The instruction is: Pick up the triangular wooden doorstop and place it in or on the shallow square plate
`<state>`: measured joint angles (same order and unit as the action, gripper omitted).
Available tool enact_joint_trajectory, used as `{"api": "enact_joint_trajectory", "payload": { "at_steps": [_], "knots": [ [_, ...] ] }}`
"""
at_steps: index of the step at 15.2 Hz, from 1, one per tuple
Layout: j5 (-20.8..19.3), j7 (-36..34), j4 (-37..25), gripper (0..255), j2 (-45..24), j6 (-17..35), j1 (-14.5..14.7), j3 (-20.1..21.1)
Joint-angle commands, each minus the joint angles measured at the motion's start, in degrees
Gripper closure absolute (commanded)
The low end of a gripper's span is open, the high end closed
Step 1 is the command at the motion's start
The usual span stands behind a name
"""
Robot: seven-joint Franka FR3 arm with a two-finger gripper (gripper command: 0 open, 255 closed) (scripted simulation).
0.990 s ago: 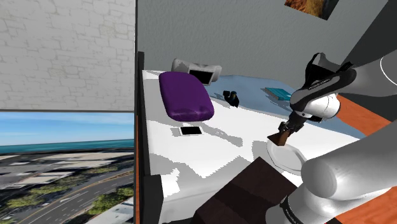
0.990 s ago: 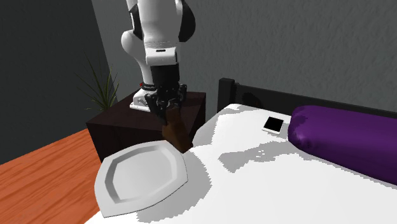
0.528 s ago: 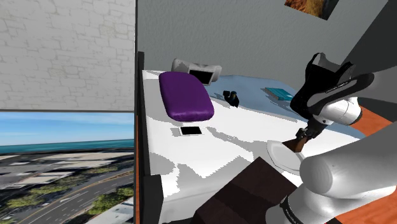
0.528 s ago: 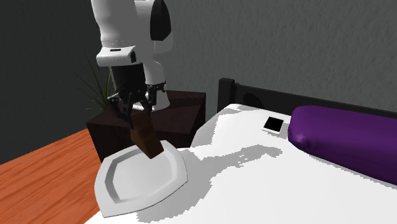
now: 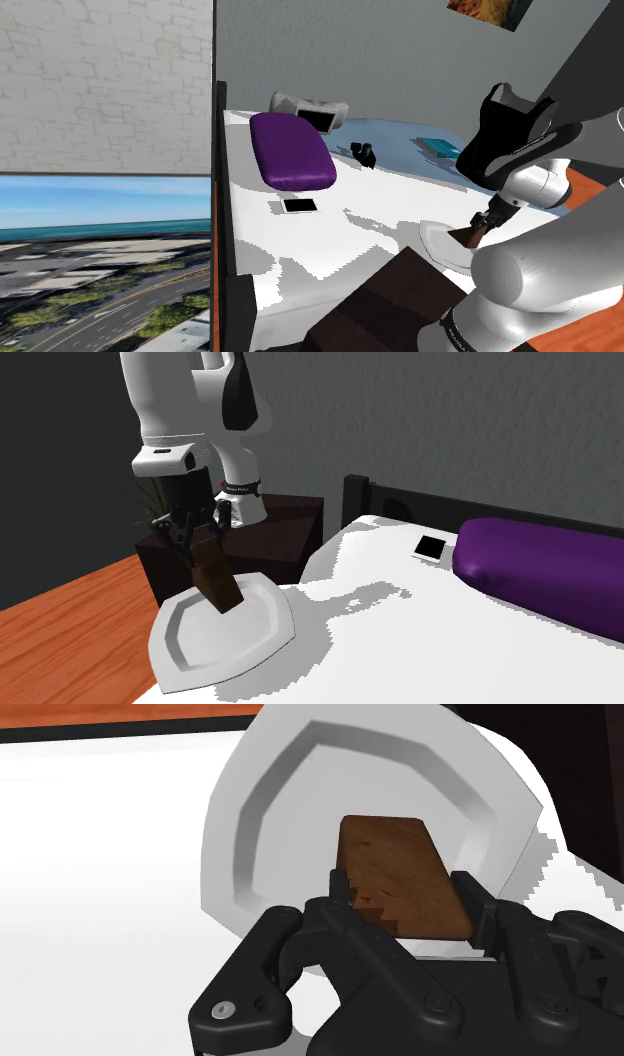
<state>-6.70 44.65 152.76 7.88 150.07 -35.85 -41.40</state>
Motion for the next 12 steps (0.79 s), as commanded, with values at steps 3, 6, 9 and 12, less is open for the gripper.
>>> {"api": "enact_joint_trajectory", "payload": {
  "at_steps": [3,6,9,12],
  "knots": [
    [5.2,3.8,0.3,255,-4.2,3.8,1.8,-1.1],
    [10.9,7.9,0.5,255,-7.7,6.5,3.0,-1.3],
    [18.1,13.2,0.3,255,-11.5,8.9,3.2,-0.2],
    [24.4,17.8,-0.1,255,-14.5,10.5,2.1,2.1]
  ]
}}
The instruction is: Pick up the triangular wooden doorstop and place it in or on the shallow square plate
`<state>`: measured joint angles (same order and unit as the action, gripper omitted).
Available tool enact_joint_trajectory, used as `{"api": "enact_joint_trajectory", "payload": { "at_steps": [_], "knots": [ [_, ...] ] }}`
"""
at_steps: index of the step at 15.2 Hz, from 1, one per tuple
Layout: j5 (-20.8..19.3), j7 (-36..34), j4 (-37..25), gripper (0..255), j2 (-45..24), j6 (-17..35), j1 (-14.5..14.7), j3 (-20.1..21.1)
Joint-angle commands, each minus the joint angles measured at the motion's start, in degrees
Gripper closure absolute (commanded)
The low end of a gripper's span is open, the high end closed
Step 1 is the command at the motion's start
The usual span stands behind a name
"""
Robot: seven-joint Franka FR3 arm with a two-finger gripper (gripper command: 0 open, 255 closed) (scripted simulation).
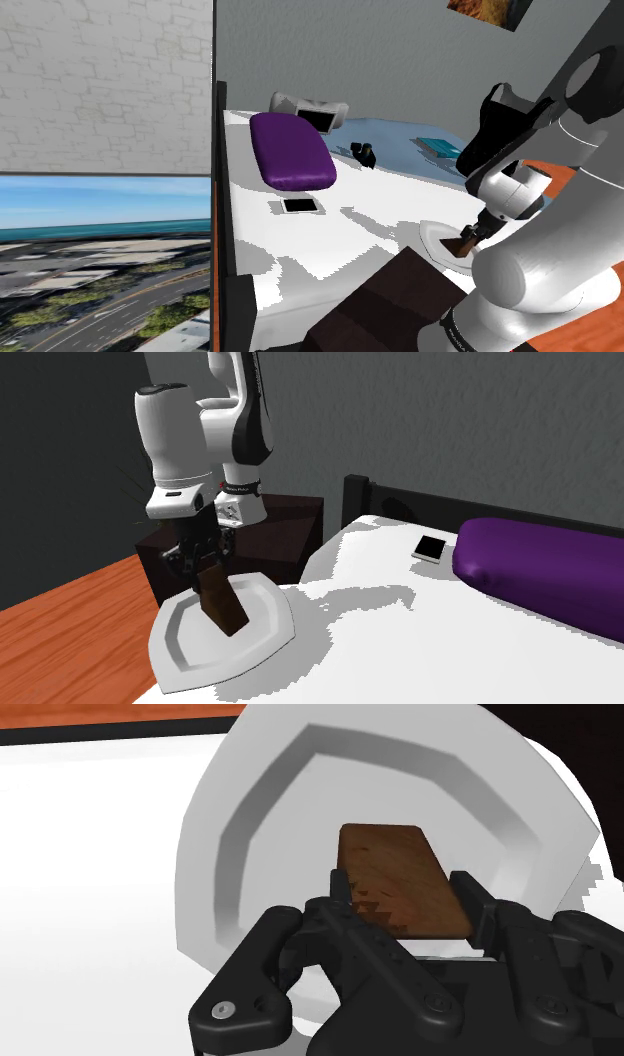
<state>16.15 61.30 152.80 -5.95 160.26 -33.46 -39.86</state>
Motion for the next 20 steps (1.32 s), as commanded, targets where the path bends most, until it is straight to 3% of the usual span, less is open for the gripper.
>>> {"api": "enact_joint_trajectory", "payload": {
  "at_steps": [1,7,8,13,15,17,20],
  "knots": [
    [1.5,1.1,-0.1,255,-0.7,0.4,-0.3,0.6],
    [1.5,1.1,-0.1,255,-0.7,0.4,-0.3,0.6],
    [1.5,1.1,-0.1,0,-0.7,0.3,-0.3,0.6],
    [1.5,1.1,-0.1,0,-0.7,0.4,-0.3,0.6],
    [-11.4,-8.2,0.7,0,5.8,-3.2,2.4,-4.6],
    [-20.8,-14.9,0.7,0,11.6,-7.4,1.2,-5.2],
    [-20.6,-14.7,0.7,0,11.5,-7.3,0.4,-4.3]
  ]
}}
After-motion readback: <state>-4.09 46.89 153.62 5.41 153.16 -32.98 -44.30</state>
